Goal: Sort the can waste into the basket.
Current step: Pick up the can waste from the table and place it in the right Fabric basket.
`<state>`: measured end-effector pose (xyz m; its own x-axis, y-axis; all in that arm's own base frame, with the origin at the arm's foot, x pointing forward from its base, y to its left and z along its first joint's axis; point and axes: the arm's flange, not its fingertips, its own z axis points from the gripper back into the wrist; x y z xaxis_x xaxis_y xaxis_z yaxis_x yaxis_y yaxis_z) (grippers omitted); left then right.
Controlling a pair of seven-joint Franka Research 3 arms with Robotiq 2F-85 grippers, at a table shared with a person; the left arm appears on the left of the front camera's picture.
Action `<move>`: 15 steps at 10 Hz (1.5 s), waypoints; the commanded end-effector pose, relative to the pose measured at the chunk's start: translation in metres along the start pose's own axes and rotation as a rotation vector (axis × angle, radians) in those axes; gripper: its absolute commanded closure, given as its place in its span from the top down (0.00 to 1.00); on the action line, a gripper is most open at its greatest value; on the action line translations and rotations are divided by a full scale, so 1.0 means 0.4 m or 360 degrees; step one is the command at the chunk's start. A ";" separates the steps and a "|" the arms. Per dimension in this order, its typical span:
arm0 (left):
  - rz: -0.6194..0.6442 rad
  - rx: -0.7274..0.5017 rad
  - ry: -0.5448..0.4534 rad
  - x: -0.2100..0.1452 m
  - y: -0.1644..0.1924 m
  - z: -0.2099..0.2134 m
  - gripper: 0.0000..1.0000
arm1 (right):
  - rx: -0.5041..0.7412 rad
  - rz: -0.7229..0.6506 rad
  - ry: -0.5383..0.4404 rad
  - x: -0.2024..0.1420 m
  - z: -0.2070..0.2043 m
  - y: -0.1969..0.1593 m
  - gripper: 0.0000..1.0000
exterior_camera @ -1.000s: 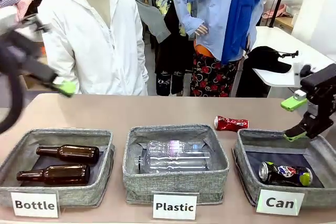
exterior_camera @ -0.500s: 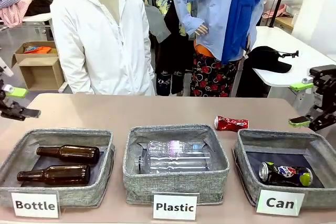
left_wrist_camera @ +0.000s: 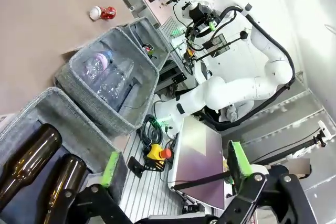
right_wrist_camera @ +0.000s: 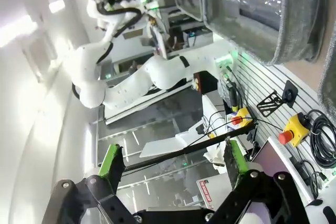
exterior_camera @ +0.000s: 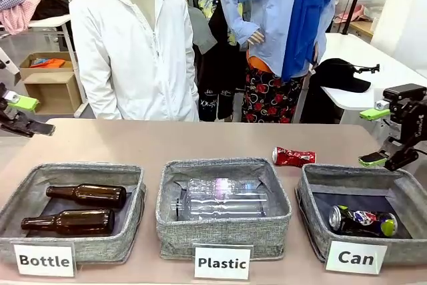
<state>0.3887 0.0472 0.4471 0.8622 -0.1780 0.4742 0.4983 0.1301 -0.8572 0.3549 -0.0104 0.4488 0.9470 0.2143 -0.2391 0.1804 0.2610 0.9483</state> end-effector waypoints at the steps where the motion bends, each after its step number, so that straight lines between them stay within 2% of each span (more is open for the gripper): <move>1: 0.0028 0.0019 -0.0004 -0.019 0.013 0.001 1.00 | -0.0015 0.0006 0.0012 -0.010 0.008 0.001 1.00; 7: 0.0028 0.0019 -0.0004 -0.019 0.013 0.001 1.00 | 0.0001 0.0000 -0.0003 -0.001 0.002 -0.001 1.00; 8: 0.0028 0.0019 -0.0004 -0.019 0.013 0.001 1.00 | -0.0364 0.0014 0.0227 0.054 -0.032 0.048 1.00; 9: 0.0028 0.0019 -0.0004 -0.019 0.013 0.001 1.00 | -0.0708 0.0076 0.0137 0.125 -0.050 0.107 1.00; 10: 0.0028 0.0019 -0.0004 -0.019 0.013 0.001 1.00 | -0.1137 0.0125 0.0146 0.201 -0.074 0.153 1.00; 11: 0.0028 0.0019 -0.0004 -0.019 0.013 0.001 1.00 | -0.1390 0.0145 0.0090 0.260 -0.089 0.166 1.00; 12: 0.0028 0.0019 -0.0004 -0.019 0.013 0.001 1.00 | -0.1618 0.0162 -0.0079 0.313 -0.105 0.167 1.00; 13: 0.0028 0.0019 -0.0004 -0.019 0.013 0.001 1.00 | -0.1755 0.0221 -0.0176 0.362 -0.121 0.166 1.00; 15: 0.0028 0.0019 -0.0004 -0.019 0.013 0.001 1.00 | -0.2049 0.0293 -0.0497 0.463 -0.138 0.154 1.00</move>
<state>0.3874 0.0498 0.4394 0.8723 -0.1674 0.4593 0.4818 0.1348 -0.8659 0.5234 0.0912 0.4673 0.9507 0.3101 0.0087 -0.3051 0.9295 0.2075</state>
